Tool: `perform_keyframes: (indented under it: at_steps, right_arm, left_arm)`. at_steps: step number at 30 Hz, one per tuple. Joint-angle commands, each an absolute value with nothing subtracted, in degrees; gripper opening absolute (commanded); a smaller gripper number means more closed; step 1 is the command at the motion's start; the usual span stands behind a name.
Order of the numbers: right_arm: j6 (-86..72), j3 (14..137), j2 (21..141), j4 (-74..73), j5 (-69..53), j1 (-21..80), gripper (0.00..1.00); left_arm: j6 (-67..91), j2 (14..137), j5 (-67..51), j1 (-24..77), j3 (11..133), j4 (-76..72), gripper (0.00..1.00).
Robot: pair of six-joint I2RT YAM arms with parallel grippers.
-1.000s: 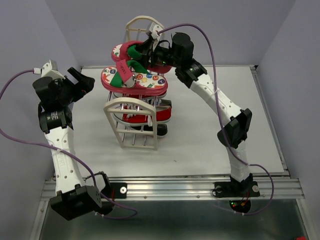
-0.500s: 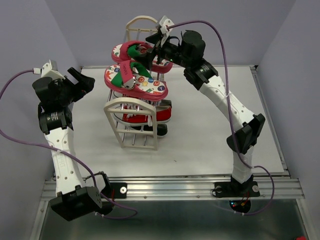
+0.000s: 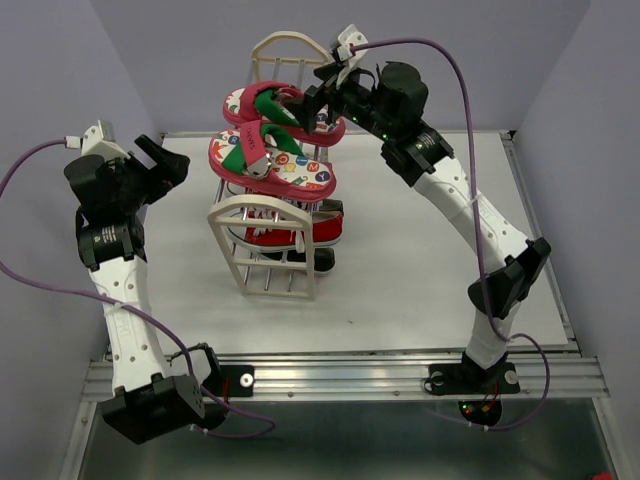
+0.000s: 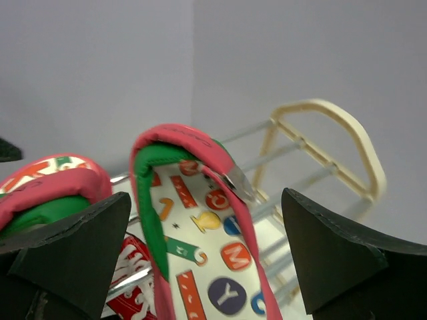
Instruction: Place and organize the shoes onto the shoe shelf
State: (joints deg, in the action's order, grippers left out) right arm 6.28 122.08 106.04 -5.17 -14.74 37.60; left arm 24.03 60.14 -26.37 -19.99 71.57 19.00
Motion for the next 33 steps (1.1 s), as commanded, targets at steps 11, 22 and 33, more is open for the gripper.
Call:
perform_keyframes:
  at_steps: [11,22,33]
  right_arm:
    - [-2.09,94.76,78.52,-13.27,14.78,36.39,1.00]
    - [-3.69,84.91,70.05,-19.51,-8.95,36.39,1.00]
    - [2.09,83.94,70.40,-26.98,-22.64,36.39,1.00]
  left_arm:
    - [22.33,58.36,-25.23,-20.39,71.98,17.67,0.99]
    - [21.97,57.57,-23.64,-20.39,72.42,18.28,0.99]
    - [22.24,56.60,-23.47,-20.39,72.60,18.02,0.99]
